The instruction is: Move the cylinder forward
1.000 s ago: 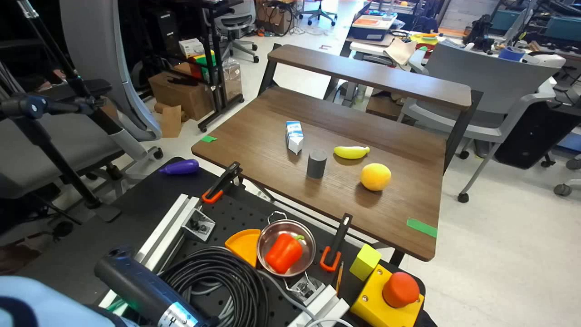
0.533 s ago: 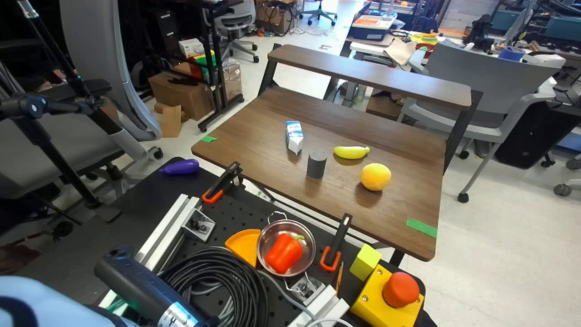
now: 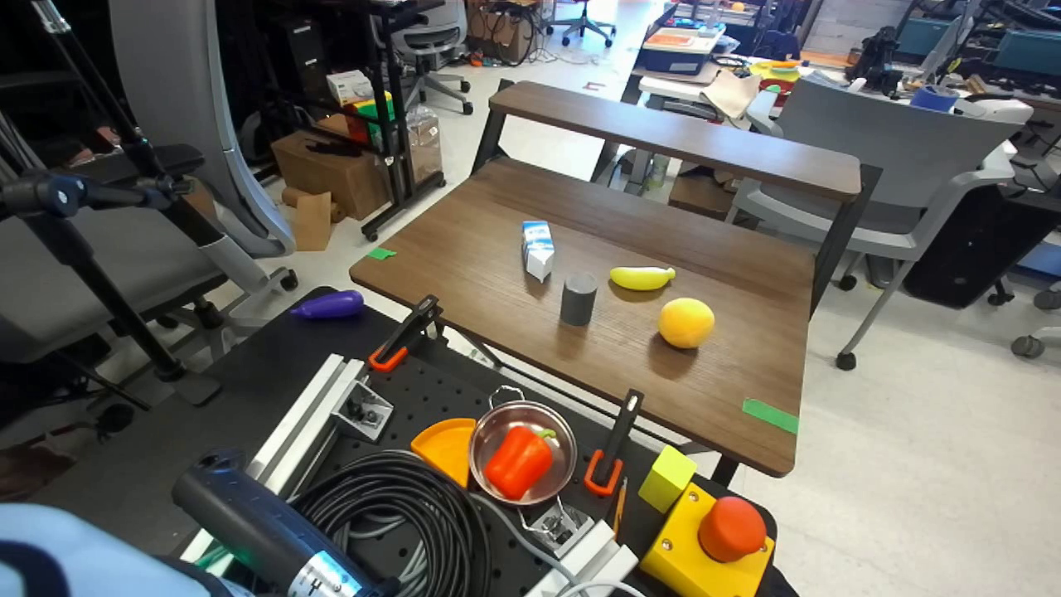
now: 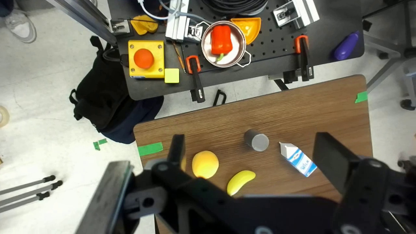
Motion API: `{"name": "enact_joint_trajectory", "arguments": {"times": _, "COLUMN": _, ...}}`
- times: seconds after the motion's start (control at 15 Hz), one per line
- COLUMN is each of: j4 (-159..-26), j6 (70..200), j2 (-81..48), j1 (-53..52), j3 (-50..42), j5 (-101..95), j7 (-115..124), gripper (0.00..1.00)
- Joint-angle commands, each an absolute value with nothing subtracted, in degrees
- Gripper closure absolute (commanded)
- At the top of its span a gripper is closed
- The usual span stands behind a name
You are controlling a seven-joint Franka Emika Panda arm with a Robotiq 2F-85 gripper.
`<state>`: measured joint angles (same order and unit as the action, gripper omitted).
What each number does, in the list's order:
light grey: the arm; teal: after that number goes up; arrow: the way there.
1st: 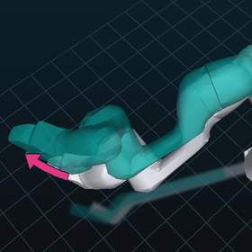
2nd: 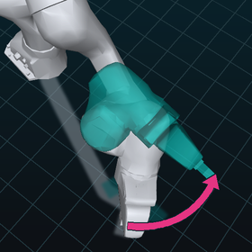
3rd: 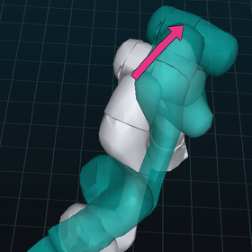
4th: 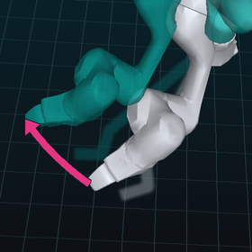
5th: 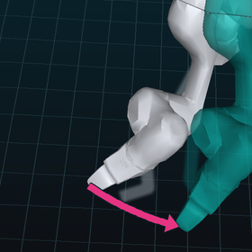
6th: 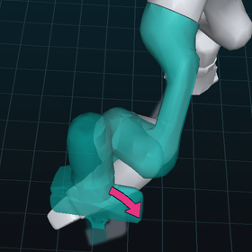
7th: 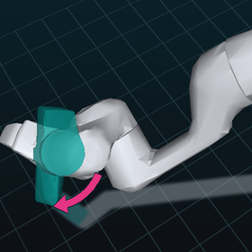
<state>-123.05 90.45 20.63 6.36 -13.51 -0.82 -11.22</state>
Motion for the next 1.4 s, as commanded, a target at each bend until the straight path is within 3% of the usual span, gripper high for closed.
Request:
{"name": "enact_joint_trajectory", "arguments": {"times": 0.0, "j4": -126.3, "j6": 95.3, "j2": 20.8, "j1": 7.0, "j3": -13.2, "j5": 1.8, "j7": -11.1, "gripper": 0.00}}
{"name": "enact_joint_trajectory", "arguments": {"times": 0.67, "j4": -136.4, "j6": 109.9, "j2": 18.8, "j1": 6.3, "j3": -11.0, "j5": 3.6, "j7": -8.8, "gripper": 0.00}}
{"name": "enact_joint_trajectory", "arguments": {"times": 1.33, "j4": -138.8, "j6": 127.2, "j2": 7.5, "j1": 3.8, "j3": -6.5, "j5": 6.3, "j7": -4.9, "gripper": 0.00}}
